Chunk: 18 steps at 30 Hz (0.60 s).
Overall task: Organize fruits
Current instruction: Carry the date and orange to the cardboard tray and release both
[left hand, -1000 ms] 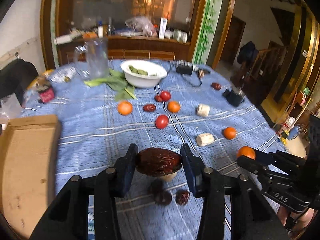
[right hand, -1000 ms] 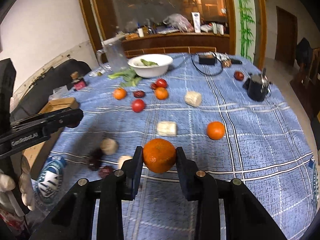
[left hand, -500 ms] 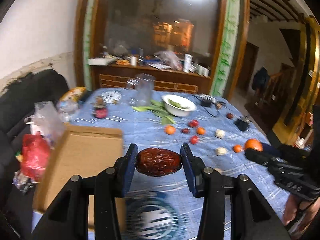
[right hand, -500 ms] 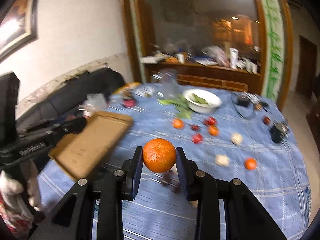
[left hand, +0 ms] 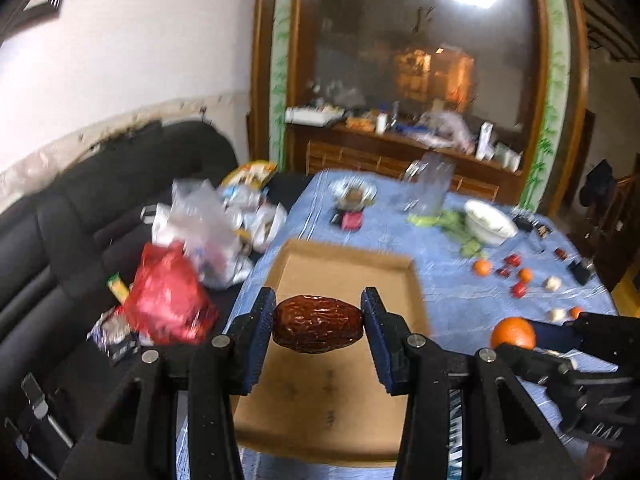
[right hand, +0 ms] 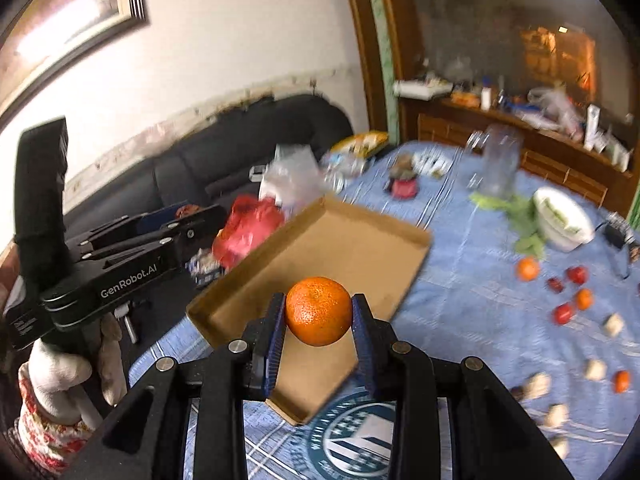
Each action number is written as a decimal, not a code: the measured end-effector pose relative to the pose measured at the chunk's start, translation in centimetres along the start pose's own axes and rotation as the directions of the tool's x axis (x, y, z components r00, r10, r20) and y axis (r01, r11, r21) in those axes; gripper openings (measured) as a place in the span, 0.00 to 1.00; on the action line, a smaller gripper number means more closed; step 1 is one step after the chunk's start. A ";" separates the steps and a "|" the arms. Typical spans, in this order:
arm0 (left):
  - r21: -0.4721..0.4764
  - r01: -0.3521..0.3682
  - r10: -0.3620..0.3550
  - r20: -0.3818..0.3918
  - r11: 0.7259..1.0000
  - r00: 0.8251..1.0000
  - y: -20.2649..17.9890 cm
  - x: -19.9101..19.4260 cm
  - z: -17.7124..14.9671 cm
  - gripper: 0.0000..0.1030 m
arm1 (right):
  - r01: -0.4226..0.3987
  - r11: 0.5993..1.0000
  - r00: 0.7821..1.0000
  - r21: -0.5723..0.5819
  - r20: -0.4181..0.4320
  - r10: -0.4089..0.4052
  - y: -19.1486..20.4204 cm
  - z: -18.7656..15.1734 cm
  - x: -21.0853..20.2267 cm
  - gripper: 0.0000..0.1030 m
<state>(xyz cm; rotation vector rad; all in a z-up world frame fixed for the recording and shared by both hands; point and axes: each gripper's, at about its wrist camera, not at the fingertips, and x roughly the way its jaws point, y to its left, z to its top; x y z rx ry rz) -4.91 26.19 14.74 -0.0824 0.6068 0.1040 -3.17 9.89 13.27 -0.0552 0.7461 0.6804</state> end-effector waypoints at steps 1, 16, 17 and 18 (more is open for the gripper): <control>-0.003 -0.012 0.012 -0.020 1.000 1.000 0.5 1.0 -0.7 0.42 | -0.001 1.000 1.000 -0.002 -0.024 0.001 0.3 -0.5 1.6 0.34; -0.057 -0.043 0.035 -0.140 0.997 0.990 2.5 7.6 -4.7 0.42 | 0.022 0.998 0.984 -0.052 -0.176 -0.031 2.0 -4.3 11.7 0.35; -0.056 -0.044 0.036 -0.140 0.997 0.990 2.4 7.6 -4.7 0.42 | 0.025 0.998 0.983 -0.054 -0.179 -0.035 1.9 -4.4 11.9 0.35; -0.055 -0.047 0.039 -0.139 0.997 0.990 2.3 7.6 -4.7 0.42 | 0.028 0.998 0.983 -0.055 -0.180 -0.037 1.9 -4.5 12.0 0.35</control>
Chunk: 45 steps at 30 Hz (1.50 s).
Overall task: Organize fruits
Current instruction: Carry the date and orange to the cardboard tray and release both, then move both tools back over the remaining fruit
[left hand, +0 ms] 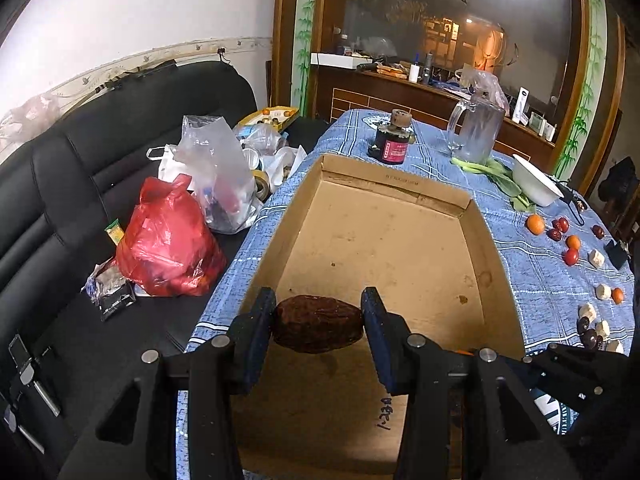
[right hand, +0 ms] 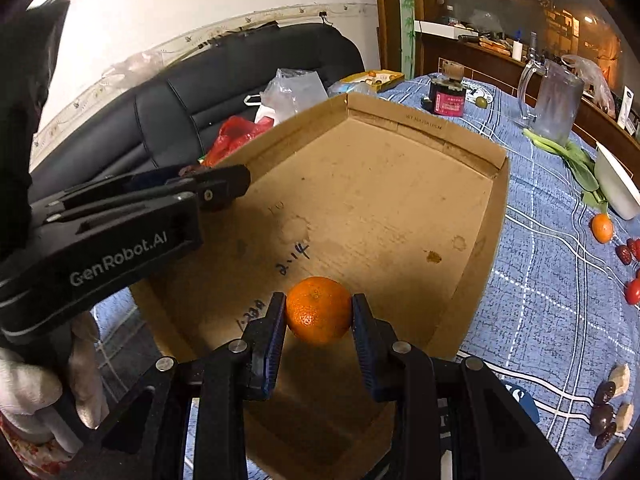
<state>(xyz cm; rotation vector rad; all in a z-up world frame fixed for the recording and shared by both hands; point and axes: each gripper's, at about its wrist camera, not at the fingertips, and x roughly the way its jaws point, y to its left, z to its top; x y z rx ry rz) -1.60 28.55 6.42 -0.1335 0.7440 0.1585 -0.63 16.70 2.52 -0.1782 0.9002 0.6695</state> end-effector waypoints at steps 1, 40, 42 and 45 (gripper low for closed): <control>0.000 -0.002 0.002 0.001 1.000 1.000 0.1 0.0 0.1 0.42 | 0.003 1.000 1.000 -0.001 0.001 -0.003 -0.1 -0.2 0.1 0.35; 0.018 -0.042 0.039 0.148 0.999 0.988 -4.3 -8.0 -0.7 0.71 | 0.041 0.998 0.988 -0.055 0.152 -0.032 -0.1 -2.1 -7.2 0.58; 0.019 -0.037 0.034 0.145 0.999 0.989 -4.7 -8.2 -0.8 0.71 | 0.042 0.998 0.987 -0.049 0.158 -0.034 -0.4 -2.3 -7.6 0.58; 0.022 -0.026 0.023 0.140 0.999 0.990 -5.3 -8.6 -0.9 0.71 | 0.043 0.999 0.985 -0.033 0.167 -0.036 -1.2 -2.8 -8.4 0.58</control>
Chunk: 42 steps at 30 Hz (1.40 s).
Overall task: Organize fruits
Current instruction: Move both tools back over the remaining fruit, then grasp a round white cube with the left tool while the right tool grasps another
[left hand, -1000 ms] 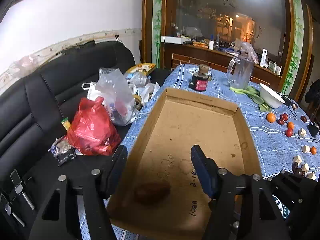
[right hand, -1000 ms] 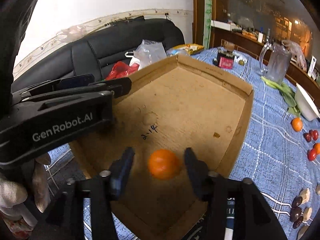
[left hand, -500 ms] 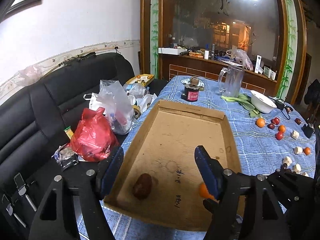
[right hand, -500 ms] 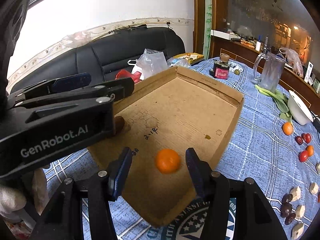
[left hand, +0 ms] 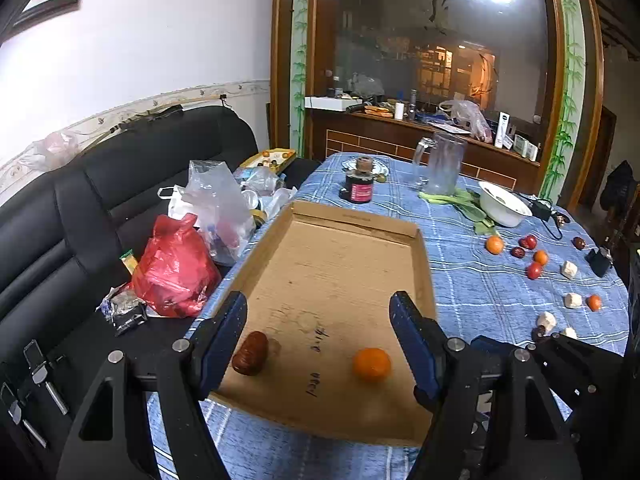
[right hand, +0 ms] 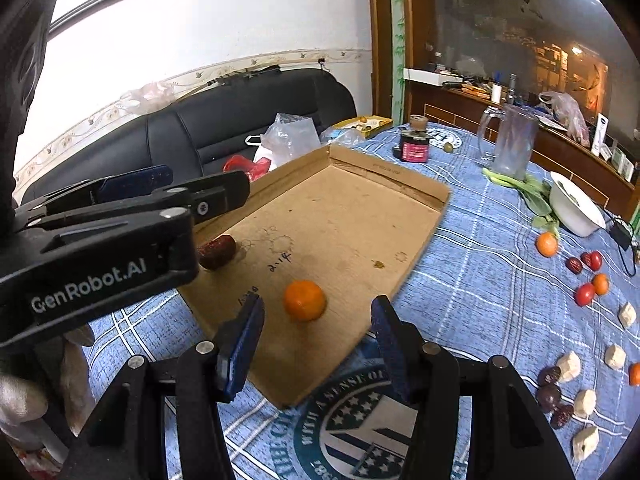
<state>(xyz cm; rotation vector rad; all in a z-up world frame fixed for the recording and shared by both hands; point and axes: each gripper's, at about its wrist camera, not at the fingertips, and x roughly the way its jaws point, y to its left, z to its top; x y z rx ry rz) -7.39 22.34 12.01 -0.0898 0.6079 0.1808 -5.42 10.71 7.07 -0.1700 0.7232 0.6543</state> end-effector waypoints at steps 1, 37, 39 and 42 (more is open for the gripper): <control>0.002 0.005 -0.005 -0.003 1.000 1.000 -0.2 -0.2 0.0 0.71 | 0.001 1.000 1.000 0.006 0.002 -0.001 -0.2 -0.3 -0.3 0.58; 0.148 0.336 -0.303 -0.208 0.930 0.930 -19.4 2.6 -4.6 0.71 | 0.242 0.877 0.970 0.415 -0.097 -0.222 -24.0 -12.8 -11.2 0.58; 0.159 0.346 -0.309 -0.217 0.925 0.926 -20.3 3.4 -4.5 0.71 | 0.234 0.881 0.972 0.411 -0.110 -0.207 -24.0 -12.9 -10.4 0.58; 0.175 0.365 -0.324 -0.227 0.914 0.919 -21.6 4.6 -4.1 0.71 | 0.223 0.883 0.974 0.412 -0.129 -0.186 -24.1 -13.0 -9.4 0.58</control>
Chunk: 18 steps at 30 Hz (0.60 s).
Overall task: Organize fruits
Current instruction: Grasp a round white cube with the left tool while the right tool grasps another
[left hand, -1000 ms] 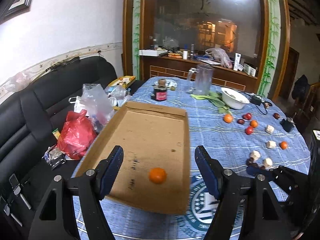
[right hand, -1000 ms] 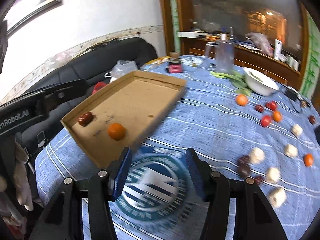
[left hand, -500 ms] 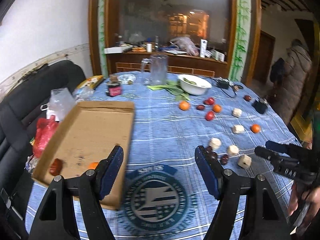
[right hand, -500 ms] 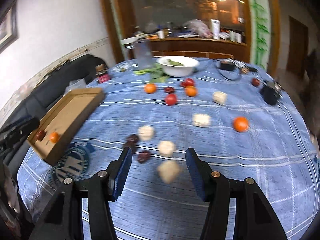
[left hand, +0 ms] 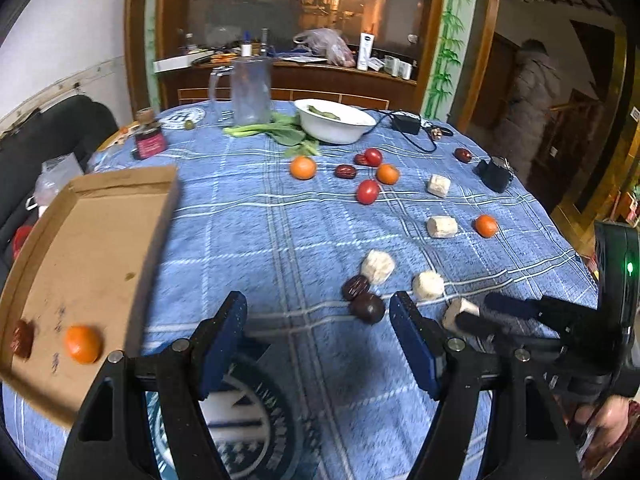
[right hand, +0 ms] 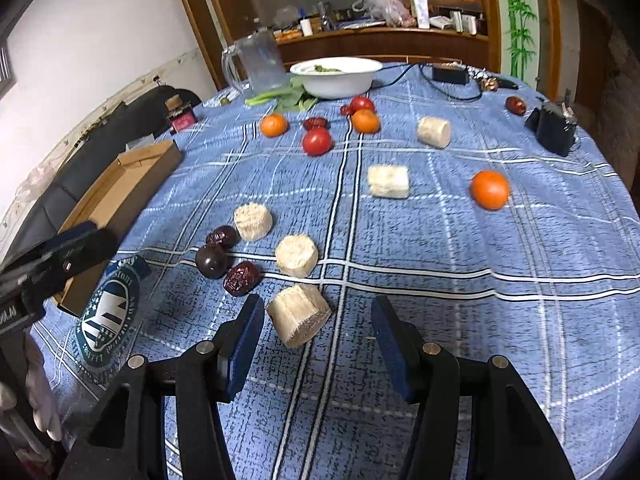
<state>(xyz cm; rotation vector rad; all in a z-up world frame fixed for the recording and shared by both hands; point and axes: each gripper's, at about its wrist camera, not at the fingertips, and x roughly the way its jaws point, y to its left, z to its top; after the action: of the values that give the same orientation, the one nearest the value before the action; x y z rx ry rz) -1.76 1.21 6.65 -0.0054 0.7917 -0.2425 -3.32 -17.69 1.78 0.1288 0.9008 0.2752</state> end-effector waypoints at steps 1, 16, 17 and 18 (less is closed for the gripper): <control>0.005 0.005 -0.005 -0.004 1.000 1.000 -0.1 0.5 0.3 0.71 | -0.004 1.000 1.000 -0.001 -0.007 0.004 0.0 0.0 0.3 0.58; 0.110 0.116 -0.102 -0.125 0.987 0.987 -2.8 9.4 3.4 0.69 | 0.023 0.996 0.999 -0.082 -0.021 -0.025 1.4 0.3 1.9 0.41; 0.120 0.120 -0.104 -0.132 0.986 0.986 -3.0 9.7 3.4 0.67 | 0.027 0.996 0.999 -0.086 -0.019 -0.029 1.5 0.3 1.9 0.40; 0.134 0.126 -0.106 -0.142 0.983 0.984 -3.3 10.0 3.3 0.64 | 0.031 0.995 0.999 -0.091 -0.017 -0.032 1.6 0.3 1.9 0.39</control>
<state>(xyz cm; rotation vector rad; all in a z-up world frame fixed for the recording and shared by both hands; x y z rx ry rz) 6.61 -4.42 2.26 0.1010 0.9075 -0.4135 -2.29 -15.62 0.86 0.0283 0.9068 0.2876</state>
